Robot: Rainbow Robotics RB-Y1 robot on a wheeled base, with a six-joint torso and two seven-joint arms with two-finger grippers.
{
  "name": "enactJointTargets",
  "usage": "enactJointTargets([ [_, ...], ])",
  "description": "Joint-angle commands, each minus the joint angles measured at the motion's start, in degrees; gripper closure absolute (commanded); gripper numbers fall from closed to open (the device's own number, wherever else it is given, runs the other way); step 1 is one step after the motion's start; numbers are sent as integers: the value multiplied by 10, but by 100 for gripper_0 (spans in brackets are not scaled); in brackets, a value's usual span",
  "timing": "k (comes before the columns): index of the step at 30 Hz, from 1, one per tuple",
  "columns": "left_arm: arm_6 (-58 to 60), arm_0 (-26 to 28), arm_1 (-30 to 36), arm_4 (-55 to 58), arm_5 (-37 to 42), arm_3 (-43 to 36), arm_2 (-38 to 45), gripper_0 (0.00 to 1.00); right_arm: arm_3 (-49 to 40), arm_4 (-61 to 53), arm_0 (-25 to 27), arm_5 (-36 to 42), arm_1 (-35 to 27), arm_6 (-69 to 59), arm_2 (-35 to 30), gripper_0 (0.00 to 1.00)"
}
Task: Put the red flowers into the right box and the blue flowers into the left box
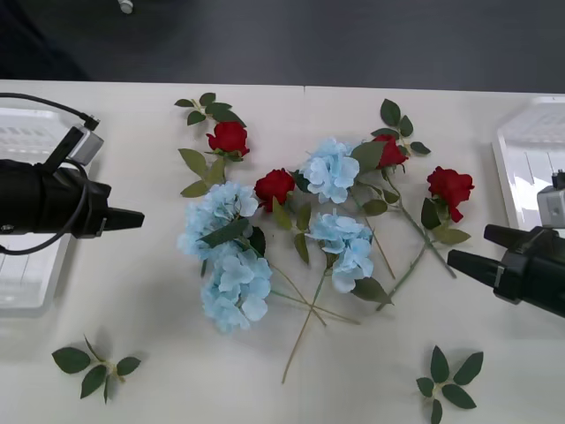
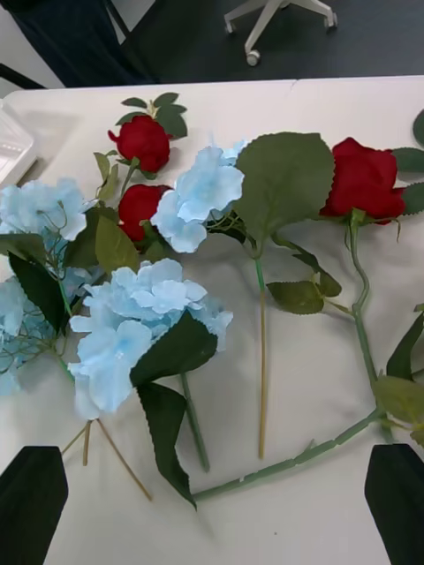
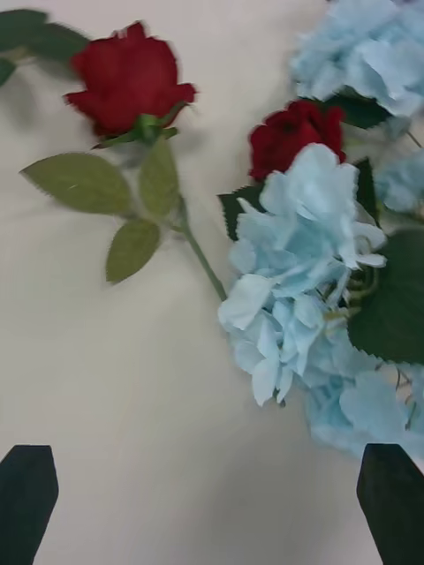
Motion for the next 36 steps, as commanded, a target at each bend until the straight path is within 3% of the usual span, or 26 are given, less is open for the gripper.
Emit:
enactJointTargets([
  [1,103,-19,-16,-35,-19,-31,8,0,-16,27,-25,-15,-22,-118,23,0],
  [8,191,-63,-61,-136,-26,-29,11,0,-16,150,-91,-16,-73,-372,86,0],
  [15,199,-120,-112,-209,-32,22,4,0,1,259,-152,-16,-120,-576,173,0],
  [22,206,-163,-132,-260,-94,117,-34,0,72,325,-213,-17,-109,-660,236,0],
  [36,215,-200,-133,-267,-205,230,-118,0,127,393,-255,8,-68,-813,246,0],
])
